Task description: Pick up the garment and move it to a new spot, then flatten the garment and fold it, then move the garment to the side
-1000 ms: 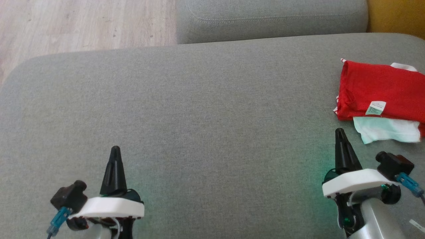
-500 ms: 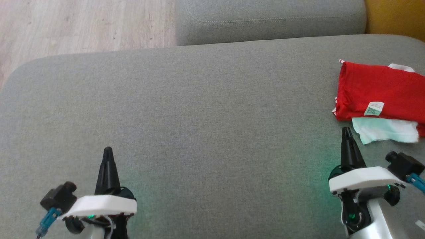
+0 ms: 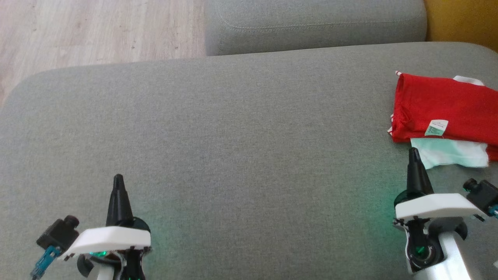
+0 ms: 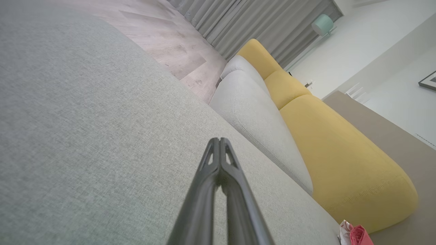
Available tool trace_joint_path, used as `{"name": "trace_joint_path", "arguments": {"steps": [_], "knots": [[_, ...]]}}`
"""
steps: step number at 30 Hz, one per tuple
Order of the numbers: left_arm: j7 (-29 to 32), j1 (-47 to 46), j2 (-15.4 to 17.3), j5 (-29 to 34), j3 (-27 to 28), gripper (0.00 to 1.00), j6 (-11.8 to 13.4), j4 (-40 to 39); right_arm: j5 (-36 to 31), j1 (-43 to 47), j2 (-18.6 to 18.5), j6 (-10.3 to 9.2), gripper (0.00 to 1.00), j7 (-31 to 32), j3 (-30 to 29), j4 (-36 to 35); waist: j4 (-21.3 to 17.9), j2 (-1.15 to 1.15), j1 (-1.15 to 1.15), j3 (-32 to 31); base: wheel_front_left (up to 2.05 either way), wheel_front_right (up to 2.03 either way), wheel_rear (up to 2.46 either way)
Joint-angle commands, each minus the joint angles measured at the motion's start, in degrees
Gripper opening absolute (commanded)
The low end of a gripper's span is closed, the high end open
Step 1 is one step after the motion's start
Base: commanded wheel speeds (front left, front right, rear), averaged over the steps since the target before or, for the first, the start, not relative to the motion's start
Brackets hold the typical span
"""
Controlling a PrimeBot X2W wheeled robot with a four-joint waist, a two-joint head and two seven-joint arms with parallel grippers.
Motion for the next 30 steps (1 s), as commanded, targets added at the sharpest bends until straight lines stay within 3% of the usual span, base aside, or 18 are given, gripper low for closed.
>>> {"name": "trace_joint_path", "arguments": {"steps": [1, 30], "knots": [[0.4, -2.1, 0.2, -1.6, 1.4, 0.00, -0.1, -2.0, 1.8, -1.1, -0.2, -0.02, 0.00, 0.5, -0.1, -2.2, 0.0, 0.00, 0.00, -0.1, 0.00, 0.00, 0.00], [5.4, -1.8, 0.3, -17.3, 4.7, 0.00, -0.2, -2.8, 19.6, 0.2, -0.2, -0.03, 0.00, 5.3, -2.2, -4.8, -0.4, 0.00, 0.00, -1.0, 0.00, 0.00, 0.00]]}}
